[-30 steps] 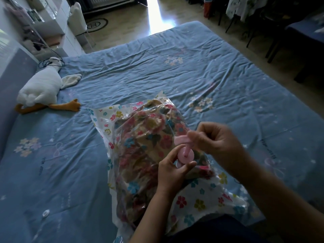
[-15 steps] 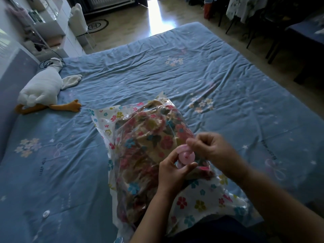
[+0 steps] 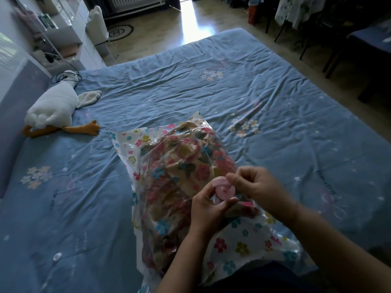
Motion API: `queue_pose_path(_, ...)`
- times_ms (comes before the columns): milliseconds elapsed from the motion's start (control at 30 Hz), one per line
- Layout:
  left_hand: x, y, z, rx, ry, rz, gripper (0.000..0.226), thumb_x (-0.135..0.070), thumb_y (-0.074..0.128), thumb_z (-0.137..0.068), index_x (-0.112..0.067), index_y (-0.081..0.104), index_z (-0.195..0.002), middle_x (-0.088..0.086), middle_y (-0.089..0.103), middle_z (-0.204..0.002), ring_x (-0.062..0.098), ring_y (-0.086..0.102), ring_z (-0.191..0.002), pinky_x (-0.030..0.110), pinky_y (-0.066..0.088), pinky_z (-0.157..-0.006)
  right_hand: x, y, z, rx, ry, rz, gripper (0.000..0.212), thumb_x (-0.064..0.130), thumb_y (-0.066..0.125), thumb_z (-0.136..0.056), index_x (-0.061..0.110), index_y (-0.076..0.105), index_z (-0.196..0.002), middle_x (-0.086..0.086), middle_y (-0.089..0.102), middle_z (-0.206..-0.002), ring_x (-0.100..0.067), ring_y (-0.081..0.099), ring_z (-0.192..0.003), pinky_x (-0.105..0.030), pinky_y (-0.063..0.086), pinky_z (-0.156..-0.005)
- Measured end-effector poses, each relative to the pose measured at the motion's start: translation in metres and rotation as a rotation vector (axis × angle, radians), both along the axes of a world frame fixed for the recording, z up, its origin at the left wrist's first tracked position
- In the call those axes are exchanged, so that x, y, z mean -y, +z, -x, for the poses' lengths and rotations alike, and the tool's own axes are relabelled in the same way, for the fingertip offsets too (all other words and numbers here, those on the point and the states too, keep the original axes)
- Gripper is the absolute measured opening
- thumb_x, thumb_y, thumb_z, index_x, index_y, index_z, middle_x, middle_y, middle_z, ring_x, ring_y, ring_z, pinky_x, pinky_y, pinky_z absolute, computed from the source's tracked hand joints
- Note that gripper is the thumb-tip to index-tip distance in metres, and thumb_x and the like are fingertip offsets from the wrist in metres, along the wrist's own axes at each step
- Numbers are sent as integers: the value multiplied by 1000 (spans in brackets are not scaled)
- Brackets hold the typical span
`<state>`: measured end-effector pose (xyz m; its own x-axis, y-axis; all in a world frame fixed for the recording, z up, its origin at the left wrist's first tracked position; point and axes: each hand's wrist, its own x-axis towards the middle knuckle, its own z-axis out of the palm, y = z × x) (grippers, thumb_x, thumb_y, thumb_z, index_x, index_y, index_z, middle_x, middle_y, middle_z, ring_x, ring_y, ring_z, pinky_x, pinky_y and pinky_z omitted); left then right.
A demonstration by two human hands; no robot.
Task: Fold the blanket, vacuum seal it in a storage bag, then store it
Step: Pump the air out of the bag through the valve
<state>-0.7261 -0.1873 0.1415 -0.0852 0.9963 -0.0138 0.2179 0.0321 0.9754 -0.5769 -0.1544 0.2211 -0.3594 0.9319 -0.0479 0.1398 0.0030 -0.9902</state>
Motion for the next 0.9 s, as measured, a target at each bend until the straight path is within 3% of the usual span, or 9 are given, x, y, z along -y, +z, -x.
queue_pose_path(100, 0, 2, 0, 11, 2, 5, 48, -17, 87, -70, -32, 67, -110, -15, 72, -105, 2, 67, -103, 20, 52, -89, 0, -12, 0, 103, -16, 55, 46, 49, 66, -75, 6, 59, -62, -3, 52, -55, -12, 45, -51, -34, 39, -55)
queue_pose_path(267, -5, 1, 1, 0, 8, 0, 54, -23, 89, -67, -34, 65, -115, -12, 71, -111, 3, 66, -106, 20, 52, -92, -2, 59, -3, -326, 20, -79, 34, 30, 67, -84, 10, 57, -58, 4, 43, -49, -7, 34, -45, -16, 31, -44)
queue_pose_path(333, -3, -1, 0, -2, 8, 10, 53, -22, 88, -68, -31, 67, -115, -12, 72, -110, 3, 66, -105, 22, 52, -92, -2, 61, -4, -418, 40, -91, 36, 29, 65, -83, 4, 55, -61, 4, 43, -49, -7, 33, -44, -14, 31, -43)
queue_pose_path(400, -2, -2, -1, 6, 5, 2, 47, -21, 87, -69, -27, 69, -112, -11, 73, -107, 6, 67, -102, 26, 54, -90, -3, 37, -2, -283, 23, -51, 37, 29, 65, -86, 2, 54, -63, 2, 45, -51, -9, 37, -45, -17, 34, -45)
queue_pose_path(533, 1, 0, 1, 26, -5, 9, 48, -17, 86, -71, -25, 68, -115, -10, 72, -108, 4, 67, -104, 25, 54, -91, 0, -13, 1, 158, -9, 71, 46, 49, 65, -77, 6, 57, -63, -3, 50, -54, -11, 45, -51, -37, 40, -56)
queue_pose_path(600, 0, 1, 1, 9, -8, 0, 47, -18, 86, -71, -25, 68, -114, -11, 73, -107, 3, 67, -103, 25, 54, -90, 0, -2, 0, 132, -9, 14, 41, 45, 63, -76, 6, 59, -62, -4, 52, -55, -12, 46, -51, -37, 41, -56)
queue_pose_path(767, -3, -1, 0, 11, 24, 11, 54, -22, 89, -66, -41, 65, -111, -14, 72, -109, 4, 67, -105, 24, 53, -92, -6, 60, -4, -371, 43, -106, 30, 24, 59, -86, 18, 57, -56, 6, 45, -49, -7, 35, -45, -15, 32, -45)
queue_pose_path(833, -2, -3, -2, 13, 34, 9, 54, -19, 89, -66, -40, 65, -110, -15, 72, -108, 3, 67, -104, 22, 52, -92, -8, 50, -2, -356, 25, -112, 30, 24, 59, -87, 15, 57, -58, 4, 45, -50, -8, 35, -45, -15, 32, -45)
queue_pose_path(900, -2, -5, -1, 9, 30, -3, 49, -17, 88, -68, -32, 69, -110, -14, 73, -106, 4, 67, -102, 23, 53, -90, -6, 17, 0, -161, 11, -41, 37, 30, 62, -87, 3, 57, -62, -2, 48, -53, -9, 40, -47, -20, 36, -48)
